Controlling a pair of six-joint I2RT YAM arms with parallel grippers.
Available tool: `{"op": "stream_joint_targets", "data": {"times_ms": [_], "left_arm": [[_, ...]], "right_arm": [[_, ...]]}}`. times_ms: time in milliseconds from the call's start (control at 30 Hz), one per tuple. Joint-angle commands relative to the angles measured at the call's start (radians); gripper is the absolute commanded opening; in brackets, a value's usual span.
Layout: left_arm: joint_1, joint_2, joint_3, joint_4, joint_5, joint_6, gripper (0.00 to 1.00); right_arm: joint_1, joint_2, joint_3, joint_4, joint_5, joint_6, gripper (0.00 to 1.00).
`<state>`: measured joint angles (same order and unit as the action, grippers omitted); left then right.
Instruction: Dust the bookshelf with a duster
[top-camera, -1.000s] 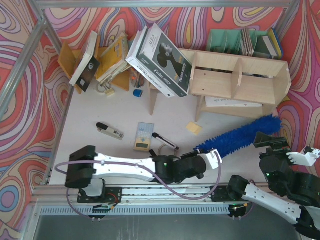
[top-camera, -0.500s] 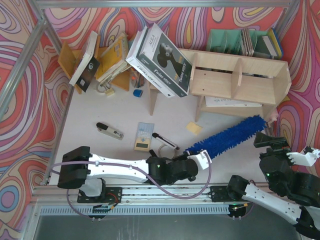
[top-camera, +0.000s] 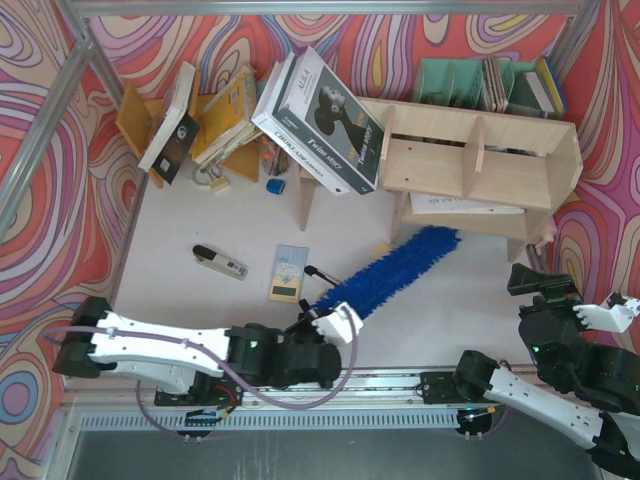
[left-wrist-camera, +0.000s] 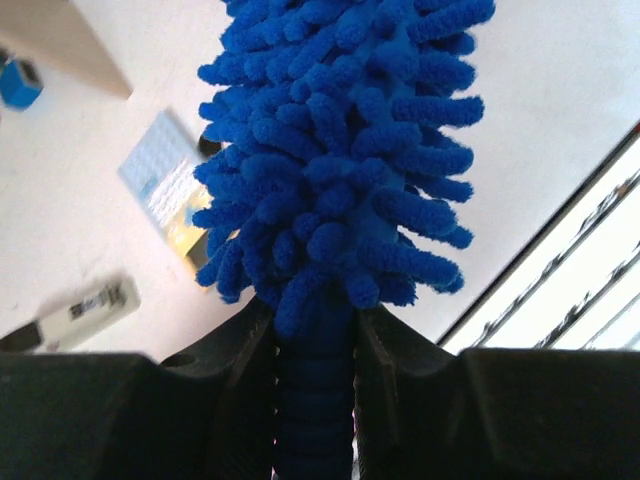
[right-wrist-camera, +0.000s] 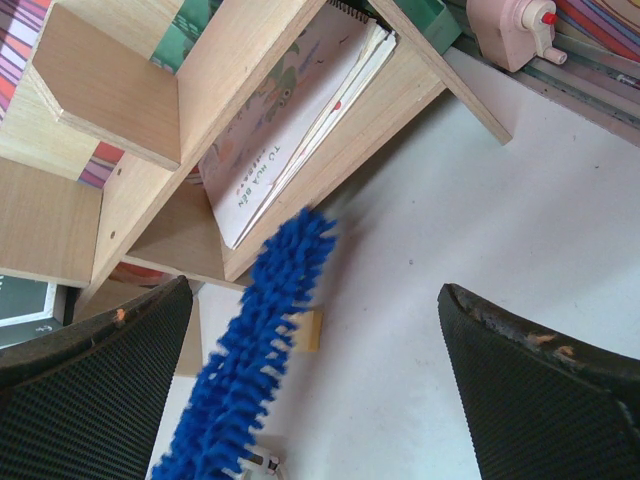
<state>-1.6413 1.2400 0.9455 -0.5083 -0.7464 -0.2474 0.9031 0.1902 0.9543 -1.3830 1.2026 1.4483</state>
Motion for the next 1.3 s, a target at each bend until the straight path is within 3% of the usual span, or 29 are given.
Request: {"op": "stream_joint_targets", "data": {"times_ms": [0,300,500,933,1133,1267], "left_arm": [[-0.088,-0.132,0.019,-0.377,-0.229,-0.274,0.00],[-0.279,-0.138,0.195,-0.841,-0.396,-0.668,0.00],[-0.315,-0.105,0.228,-0.952,-0.402,-0.781,0.00],[-0.295,-0.113,-0.033,-0.626,-0.196,-0.700,0.00],[-0.220,-0.068,-0.078,-0.530,-0.103,-0.671,0.00],[-0.207,-0.042,-0.056,-0.509,-0.113,-0.654,0.00]], "right_arm": [[0.004,-0.003,-0.005,-0.035,0.018,0.018,0.99],[0.004,0.007,-0.004,-0.035,0.020,0.015,0.99],[0.005,0.009,-0.005,-0.034,0.020,0.015,0.99],[0.004,0.009,-0.005,-0.036,0.020,0.014,0.99],[0.004,0.011,-0.005,-0.036,0.018,0.015,0.99],[0.004,0.005,-0.005,-0.035,0.018,0.015,0.99]]}}
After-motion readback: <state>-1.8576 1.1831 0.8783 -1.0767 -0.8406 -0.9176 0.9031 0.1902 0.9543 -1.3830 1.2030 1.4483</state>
